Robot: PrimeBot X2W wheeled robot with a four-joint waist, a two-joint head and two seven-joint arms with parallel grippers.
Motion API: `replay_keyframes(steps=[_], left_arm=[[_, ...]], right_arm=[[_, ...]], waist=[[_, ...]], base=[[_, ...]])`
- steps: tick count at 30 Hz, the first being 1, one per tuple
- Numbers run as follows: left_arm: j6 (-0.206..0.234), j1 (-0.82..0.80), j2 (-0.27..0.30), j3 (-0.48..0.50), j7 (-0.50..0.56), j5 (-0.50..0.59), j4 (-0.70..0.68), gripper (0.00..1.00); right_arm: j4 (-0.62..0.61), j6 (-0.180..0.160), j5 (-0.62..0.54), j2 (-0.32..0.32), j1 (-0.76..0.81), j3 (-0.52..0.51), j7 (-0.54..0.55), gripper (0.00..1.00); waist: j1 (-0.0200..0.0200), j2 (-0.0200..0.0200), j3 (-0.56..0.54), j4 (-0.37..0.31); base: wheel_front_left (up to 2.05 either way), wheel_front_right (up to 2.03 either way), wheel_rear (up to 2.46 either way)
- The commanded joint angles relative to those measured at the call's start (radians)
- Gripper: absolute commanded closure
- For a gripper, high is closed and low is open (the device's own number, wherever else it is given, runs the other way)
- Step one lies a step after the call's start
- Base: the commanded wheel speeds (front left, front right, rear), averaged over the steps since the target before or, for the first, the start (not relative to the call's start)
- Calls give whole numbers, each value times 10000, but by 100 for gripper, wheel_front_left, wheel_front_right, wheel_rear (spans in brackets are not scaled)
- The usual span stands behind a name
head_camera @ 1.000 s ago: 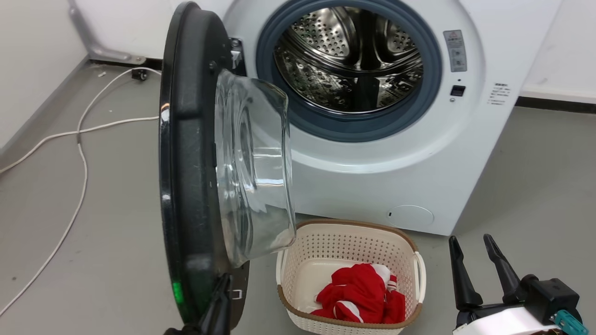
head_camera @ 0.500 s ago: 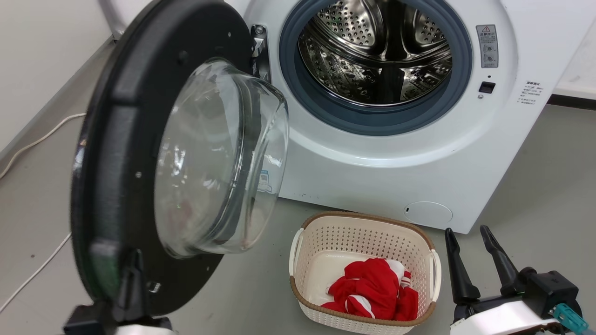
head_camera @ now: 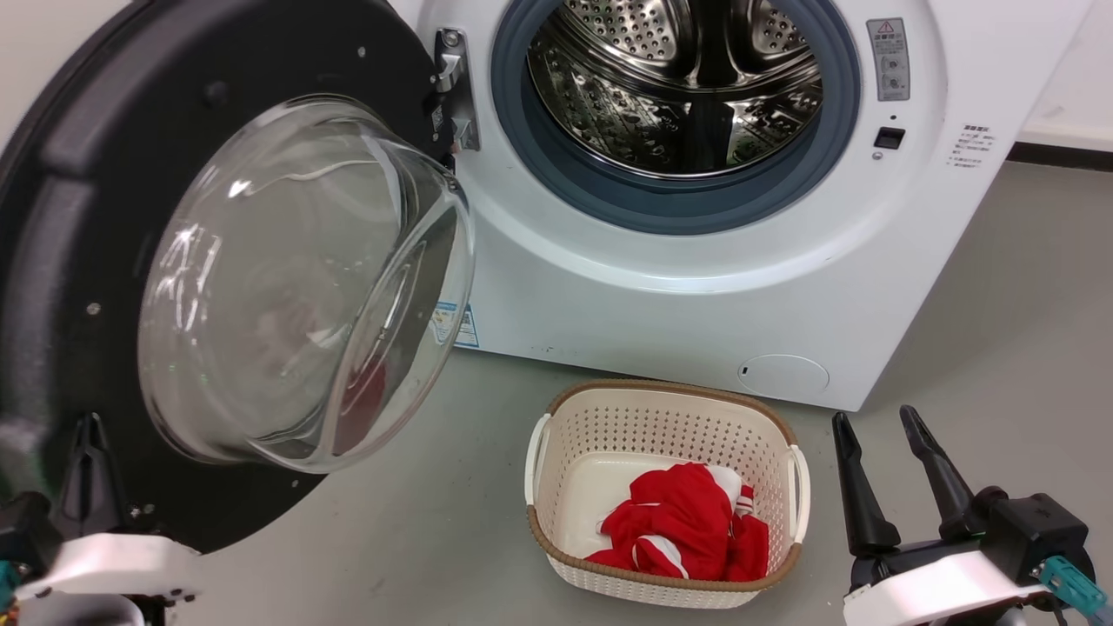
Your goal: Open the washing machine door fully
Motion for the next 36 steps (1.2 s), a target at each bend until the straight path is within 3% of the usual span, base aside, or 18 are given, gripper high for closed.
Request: replay_keyframes(steps=[1,2,9,16,22,24,26,30,36], left_arm=[[-72,-296,195,160,-31,-71,332,100],[-307,-631,384,317,-58,-141,1037,100],[-506,-956,396,605,-74,10,1782,100],[-431,-114,-194,977,-79,418,755,100],[-425,851,-1059,963,-80,883,-595,100],[-474,1141,-1358,916,-80,1009,-892,59],[-562,1353,-1644,802,-81,1064,-1052,0],[-684,1599,-2153,492,-81,1425,-1455,0],[-902,1615,-2473,82,-81,1924,-1685,0]], right_arm=[[-43,-7,-57,25,-153,-10,12,0],[-32,-7,-48,25,-195,7,38,0],[52,-7,48,27,-22,-10,7,0],[130,-7,97,25,66,-55,-70,0],[153,-7,82,25,91,-130,-101,0],[142,-7,44,25,92,-161,-91,0],[129,-7,13,25,103,-206,-89,0],[105,-7,-41,25,134,-286,-83,0],[64,-7,-233,25,146,-409,-40,0]], waist=[[-1,-1,21,-62],[-1,-1,-2,-176],[-1,-1,-206,-389],[-1,-1,-365,-623],[-1,-1,-519,-792],[-1,-1,-562,-872],[-1,-1,-590,-935],[-1,-1,-640,-1082],[-1,-1,-688,-1358]], base=[[0,0,0],[0,0,0],[0,0,0],[0,0,0],[0,0,0],[0,0,0],[0,0,0],[0,0,0],[0,0,0]])
